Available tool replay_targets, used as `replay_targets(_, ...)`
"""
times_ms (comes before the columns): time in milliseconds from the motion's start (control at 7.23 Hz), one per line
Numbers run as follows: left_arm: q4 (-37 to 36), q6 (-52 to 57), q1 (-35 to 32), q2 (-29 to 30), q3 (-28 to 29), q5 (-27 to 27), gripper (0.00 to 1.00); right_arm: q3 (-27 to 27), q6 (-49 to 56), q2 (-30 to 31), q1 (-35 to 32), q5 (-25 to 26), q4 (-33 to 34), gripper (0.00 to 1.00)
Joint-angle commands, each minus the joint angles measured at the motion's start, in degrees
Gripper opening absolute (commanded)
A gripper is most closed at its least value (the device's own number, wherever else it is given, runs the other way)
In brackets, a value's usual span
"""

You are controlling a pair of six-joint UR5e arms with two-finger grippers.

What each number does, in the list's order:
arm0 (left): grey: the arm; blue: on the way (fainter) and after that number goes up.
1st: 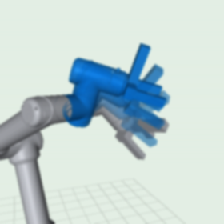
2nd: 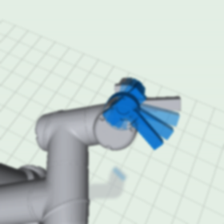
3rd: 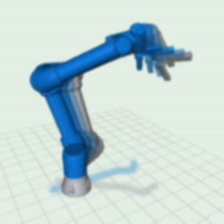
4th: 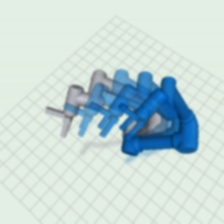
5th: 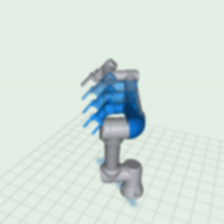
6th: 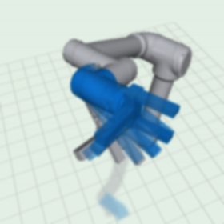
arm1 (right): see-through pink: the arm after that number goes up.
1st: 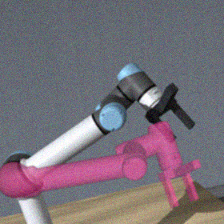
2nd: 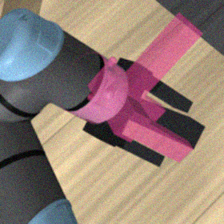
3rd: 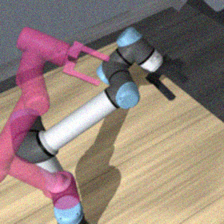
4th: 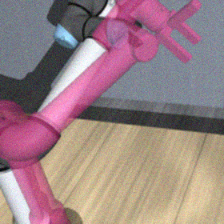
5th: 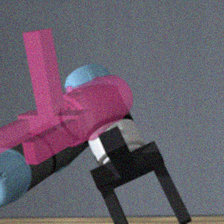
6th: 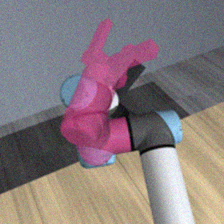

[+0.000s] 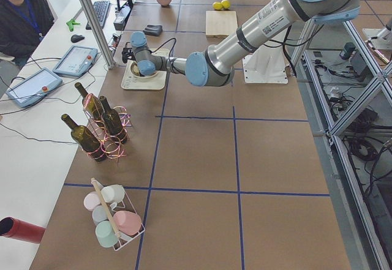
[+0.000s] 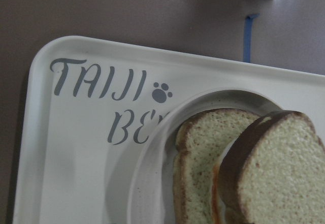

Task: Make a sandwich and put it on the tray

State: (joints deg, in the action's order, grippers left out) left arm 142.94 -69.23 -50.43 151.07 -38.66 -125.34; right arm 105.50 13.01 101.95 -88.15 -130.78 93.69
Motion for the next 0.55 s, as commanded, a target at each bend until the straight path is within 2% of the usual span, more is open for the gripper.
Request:
replay_targets(0, -7.2, 2.1, -0.6, -6.8, -15.5, -0.3, 1.00, 0.0, 0.1, 0.0, 0.0, 0.1, -0.1, 1.00)
replay_targets(138, -14.8, 6.0, -1.1, -13.2, -27.1, -0.8, 1.00, -0.1, 0.2, -0.1, 0.0, 0.1, -0.1, 1.00)
replay_targets(277, -20.2, 10.1, -2.6, -17.9, -35.2, -2.1, 1.00, -0.1, 0.2, -0.2, 0.0, 0.1, -0.3, 1.00)
replay_targets(415, -24.4, 16.0, -4.8, -25.0, -44.5, -3.7, 1.00, -0.1, 0.1, -0.2, 0.0, 0.1, -0.3, 1.00)
